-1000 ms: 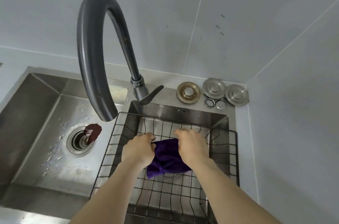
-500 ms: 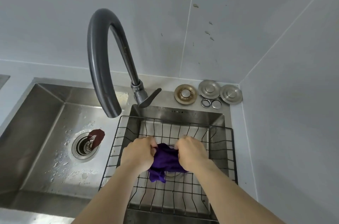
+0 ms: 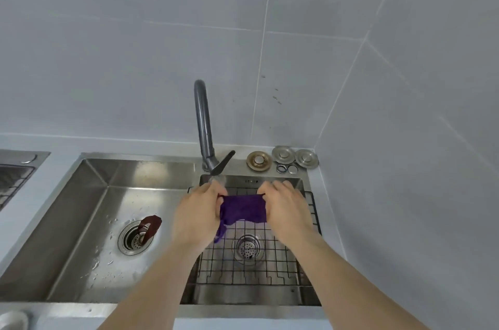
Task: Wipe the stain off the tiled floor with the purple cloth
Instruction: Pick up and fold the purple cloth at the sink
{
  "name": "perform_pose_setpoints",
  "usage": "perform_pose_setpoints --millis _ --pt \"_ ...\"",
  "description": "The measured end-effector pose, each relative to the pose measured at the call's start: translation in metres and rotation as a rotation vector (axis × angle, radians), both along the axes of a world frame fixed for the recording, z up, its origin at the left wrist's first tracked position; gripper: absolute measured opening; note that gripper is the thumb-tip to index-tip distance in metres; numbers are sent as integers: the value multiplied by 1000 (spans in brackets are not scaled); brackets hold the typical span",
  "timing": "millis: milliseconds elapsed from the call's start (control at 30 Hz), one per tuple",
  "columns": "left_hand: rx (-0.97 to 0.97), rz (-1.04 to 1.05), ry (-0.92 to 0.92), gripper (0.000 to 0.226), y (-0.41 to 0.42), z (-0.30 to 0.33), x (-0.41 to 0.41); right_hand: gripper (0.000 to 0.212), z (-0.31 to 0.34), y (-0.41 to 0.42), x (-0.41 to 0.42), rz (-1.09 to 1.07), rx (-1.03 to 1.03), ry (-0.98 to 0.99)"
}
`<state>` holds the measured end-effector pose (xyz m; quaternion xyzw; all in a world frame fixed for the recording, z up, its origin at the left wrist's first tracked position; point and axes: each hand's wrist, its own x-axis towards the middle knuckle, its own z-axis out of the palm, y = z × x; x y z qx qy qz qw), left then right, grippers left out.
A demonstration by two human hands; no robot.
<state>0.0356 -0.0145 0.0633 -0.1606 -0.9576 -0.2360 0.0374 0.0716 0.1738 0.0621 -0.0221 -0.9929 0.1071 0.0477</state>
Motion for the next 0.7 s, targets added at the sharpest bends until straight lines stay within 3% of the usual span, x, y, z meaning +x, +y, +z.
perform_pose_setpoints --millis 400,700 --pt "76 -7 288 17 -99 139 134 35 154 -97 148 10 -124 251" --pt "80 -49 272 18 -163 184 224 41 200 -143 247 -8 -143 214"
